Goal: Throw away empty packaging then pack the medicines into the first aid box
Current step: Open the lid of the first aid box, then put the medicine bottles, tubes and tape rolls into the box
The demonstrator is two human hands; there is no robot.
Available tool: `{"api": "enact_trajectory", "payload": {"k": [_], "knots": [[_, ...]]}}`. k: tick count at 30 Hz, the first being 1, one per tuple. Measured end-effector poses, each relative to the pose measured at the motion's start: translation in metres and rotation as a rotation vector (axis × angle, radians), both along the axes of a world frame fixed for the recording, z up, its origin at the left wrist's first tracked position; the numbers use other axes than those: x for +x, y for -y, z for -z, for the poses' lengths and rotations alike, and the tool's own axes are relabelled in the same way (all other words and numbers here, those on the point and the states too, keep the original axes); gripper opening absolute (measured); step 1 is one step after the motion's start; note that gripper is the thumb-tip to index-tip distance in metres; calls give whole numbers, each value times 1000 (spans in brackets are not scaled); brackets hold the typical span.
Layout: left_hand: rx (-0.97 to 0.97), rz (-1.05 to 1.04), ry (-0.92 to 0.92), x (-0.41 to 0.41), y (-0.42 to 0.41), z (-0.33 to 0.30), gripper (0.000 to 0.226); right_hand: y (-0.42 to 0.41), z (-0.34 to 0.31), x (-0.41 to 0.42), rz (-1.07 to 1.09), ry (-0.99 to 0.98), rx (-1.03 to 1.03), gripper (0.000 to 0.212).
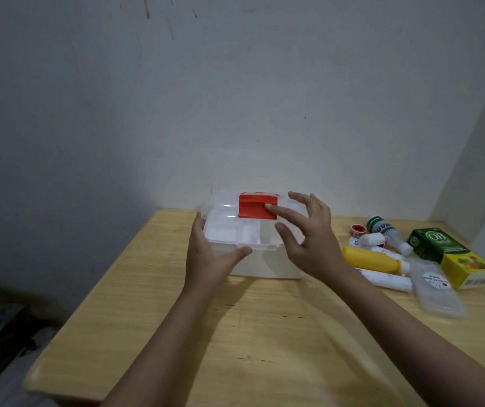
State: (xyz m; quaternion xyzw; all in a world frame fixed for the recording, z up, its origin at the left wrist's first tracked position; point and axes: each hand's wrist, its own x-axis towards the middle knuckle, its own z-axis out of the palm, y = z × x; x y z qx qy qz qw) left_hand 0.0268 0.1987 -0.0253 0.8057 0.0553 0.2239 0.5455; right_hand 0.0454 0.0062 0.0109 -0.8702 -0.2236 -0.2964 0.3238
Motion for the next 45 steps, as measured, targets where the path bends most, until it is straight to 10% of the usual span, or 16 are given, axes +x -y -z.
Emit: {"api": "enact_trajectory", "payload": {"k": [19,35,45], "knots": [[-98,22,-9,32,2,11,92,6,-73,128,137,-25,501,32],[-109,-3,14,34,0,9,88,85,-61,85,189,-100,224,27],[-100,8,42,30,7,7,81,211,8,-1,584,-277,-50,29]]}}
